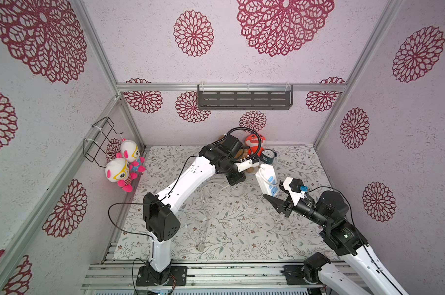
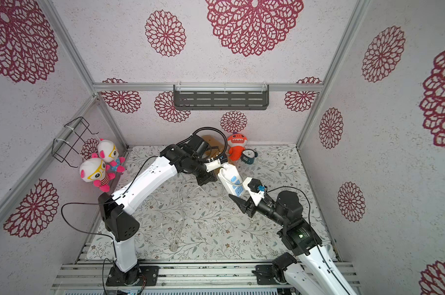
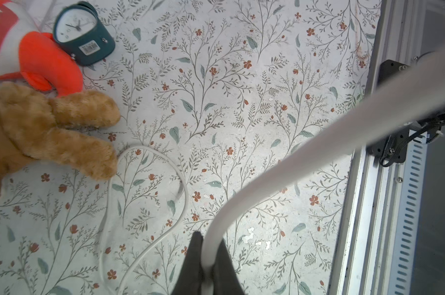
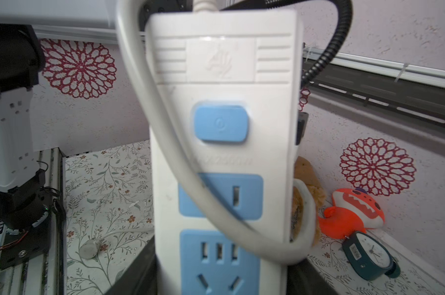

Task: Wrap the cord around the power strip
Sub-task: Wrap the power cord around the power strip.

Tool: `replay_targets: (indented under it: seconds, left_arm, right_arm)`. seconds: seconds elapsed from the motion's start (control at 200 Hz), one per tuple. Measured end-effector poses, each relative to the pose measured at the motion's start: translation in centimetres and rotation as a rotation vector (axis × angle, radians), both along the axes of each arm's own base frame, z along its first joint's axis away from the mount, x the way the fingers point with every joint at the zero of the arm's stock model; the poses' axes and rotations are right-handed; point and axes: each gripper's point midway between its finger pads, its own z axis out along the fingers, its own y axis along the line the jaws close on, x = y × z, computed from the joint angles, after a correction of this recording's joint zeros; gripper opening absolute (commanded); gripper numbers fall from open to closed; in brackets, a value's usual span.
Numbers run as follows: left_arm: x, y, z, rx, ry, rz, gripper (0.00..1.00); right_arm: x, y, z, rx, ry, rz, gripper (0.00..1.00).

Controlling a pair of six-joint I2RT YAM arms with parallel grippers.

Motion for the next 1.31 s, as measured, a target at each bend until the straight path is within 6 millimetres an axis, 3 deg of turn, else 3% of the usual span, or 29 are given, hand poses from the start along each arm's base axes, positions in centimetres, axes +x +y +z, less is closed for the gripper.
replay_targets:
  seconds: [0.145, 0.26, 0.695, 0.986, 1.306]
  left_arm:
    - [0.8, 1.5, 2.3, -0.078, -0.065, 0.068, 0.0]
    - [1.3, 2.0, 2.9, -0.118, -0.097, 0.103, 0.0]
    - [1.5, 2.4, 0.3, -0.142, -0.087, 0.18, 0.0]
    - [0.6, 3.3, 1.4, -0.155, -0.141, 0.234, 0.0]
    - [-1.2, 3.7, 0.5, -0.112, -0.164, 0.237, 0.0]
  right_arm:
    - [0.3, -0.5, 0.0, -0.008, -0.006, -0.034, 0.28]
    - [0.7, -0.8, -0.5, -0.021, 0.008, -0.063, 0.27]
    - [2.9, -2.9, -1.3, -0.057, 0.024, -0.239, 0.23]
    - [4.4, -4.3, -2.0, -0.095, 0.065, -0.355, 0.23]
    - [5.4, -5.1, -2.9, -0.135, 0.096, -0.427, 0.2]
